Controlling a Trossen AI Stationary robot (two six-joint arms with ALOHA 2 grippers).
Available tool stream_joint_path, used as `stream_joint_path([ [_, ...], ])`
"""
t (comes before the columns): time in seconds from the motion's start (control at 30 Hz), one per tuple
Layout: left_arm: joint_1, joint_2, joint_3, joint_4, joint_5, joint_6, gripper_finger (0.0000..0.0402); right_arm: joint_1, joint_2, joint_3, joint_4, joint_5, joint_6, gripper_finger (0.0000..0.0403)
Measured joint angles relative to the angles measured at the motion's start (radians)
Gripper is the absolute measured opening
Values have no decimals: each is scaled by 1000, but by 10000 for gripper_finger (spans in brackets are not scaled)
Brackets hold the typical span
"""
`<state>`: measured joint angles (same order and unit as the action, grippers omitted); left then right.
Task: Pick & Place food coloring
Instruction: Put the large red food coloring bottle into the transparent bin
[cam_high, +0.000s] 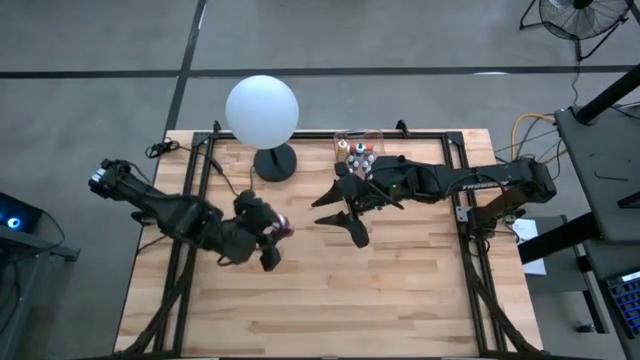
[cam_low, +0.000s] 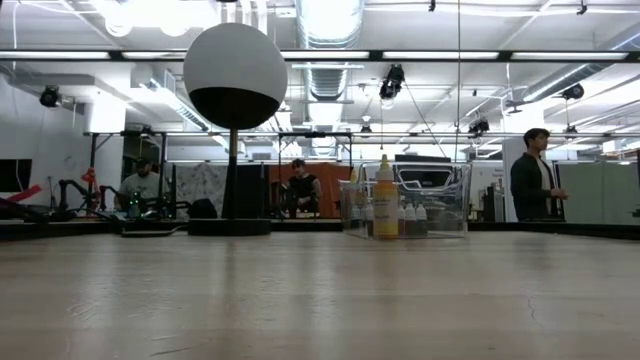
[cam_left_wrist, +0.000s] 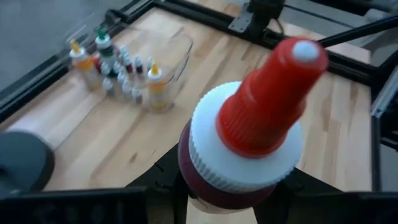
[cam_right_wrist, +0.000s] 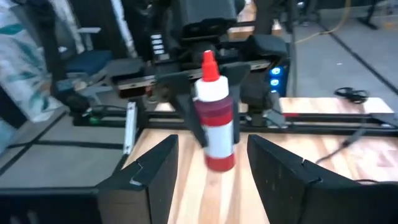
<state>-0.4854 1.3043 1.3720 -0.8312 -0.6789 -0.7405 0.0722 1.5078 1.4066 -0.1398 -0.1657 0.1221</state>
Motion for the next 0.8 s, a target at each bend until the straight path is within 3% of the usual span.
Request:
stream_joint_path([
  [0.27, 95, 26, 17, 124, 167, 192, 106, 0, 0, 18, -7, 66, 0, 183],
  [0.53, 156, 61, 37, 173, 255, 276, 106, 0, 5, 17, -4, 87, -8, 183],
  [0.8, 193, 97, 86, 172, 271, 329, 106, 0, 14, 14, -2, 91, 1, 183],
])
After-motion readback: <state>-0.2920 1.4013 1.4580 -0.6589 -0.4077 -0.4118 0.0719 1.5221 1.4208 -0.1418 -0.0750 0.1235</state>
